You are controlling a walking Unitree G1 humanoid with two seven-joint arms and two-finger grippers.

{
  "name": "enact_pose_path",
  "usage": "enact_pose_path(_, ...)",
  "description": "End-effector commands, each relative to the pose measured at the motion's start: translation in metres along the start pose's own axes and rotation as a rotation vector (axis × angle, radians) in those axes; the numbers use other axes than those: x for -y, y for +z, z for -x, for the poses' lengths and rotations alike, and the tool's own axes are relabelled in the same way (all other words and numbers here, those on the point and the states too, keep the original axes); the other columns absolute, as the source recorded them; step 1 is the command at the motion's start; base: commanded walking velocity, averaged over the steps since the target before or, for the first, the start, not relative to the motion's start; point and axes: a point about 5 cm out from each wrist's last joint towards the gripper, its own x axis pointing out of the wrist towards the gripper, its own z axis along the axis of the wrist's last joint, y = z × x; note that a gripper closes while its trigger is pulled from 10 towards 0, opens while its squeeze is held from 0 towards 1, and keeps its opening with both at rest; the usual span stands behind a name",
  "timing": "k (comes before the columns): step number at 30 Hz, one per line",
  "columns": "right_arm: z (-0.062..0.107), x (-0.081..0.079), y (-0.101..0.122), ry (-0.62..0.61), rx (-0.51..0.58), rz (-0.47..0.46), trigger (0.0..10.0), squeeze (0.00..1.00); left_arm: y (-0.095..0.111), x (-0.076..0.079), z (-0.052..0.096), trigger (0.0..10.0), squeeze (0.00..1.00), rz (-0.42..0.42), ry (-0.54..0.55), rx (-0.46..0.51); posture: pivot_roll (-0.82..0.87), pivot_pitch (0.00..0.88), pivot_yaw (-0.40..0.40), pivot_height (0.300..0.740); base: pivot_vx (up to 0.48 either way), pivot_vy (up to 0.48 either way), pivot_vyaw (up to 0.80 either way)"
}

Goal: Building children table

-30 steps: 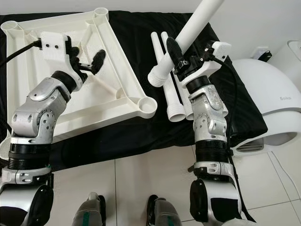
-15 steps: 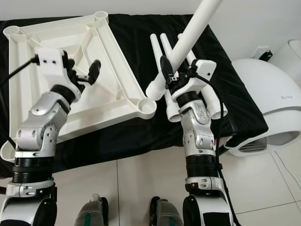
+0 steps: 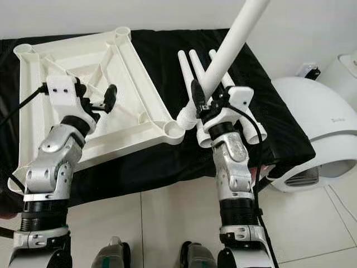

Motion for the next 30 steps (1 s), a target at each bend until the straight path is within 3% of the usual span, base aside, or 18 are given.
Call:
enact_pose_path(1,0.003,-0.002,0.002,0.002,0.019,0.011,10.0,0.00,0.005,-0.009,0.005,10.0,0.00,-0.039,0.203,0.044,0.04,0.080,-0.014,0.740,0.000,0.000,0.00)
enact_pose_path(12,0.014,-0.006,0.003,-0.033,0.037,0.042,10.0,0.00,0.000,-0.003,0.026,10.0,0.00,-0.082,0.207,0.085,0.03,0.082,-0.019,0.740,0.000,0.000,0.00)
enact_pose_path(16,0.016,-0.009,0.004,-0.030,0.041,0.059,10.0,0.00,0.000,-0.001,0.027,10.0,0.00,-0.057,0.197,0.097,0.02,0.075,-0.013,0.740,0.000,0.000,0.00)
enact_pose_path(30,0.027,-0.009,-0.001,-0.033,0.026,0.137,10.0,0.00,-0.006,-0.005,0.028,10.0,0.00,-0.106,0.204,0.110,-0.01,0.058,0.017,0.740,0.000,0.000,0.00)
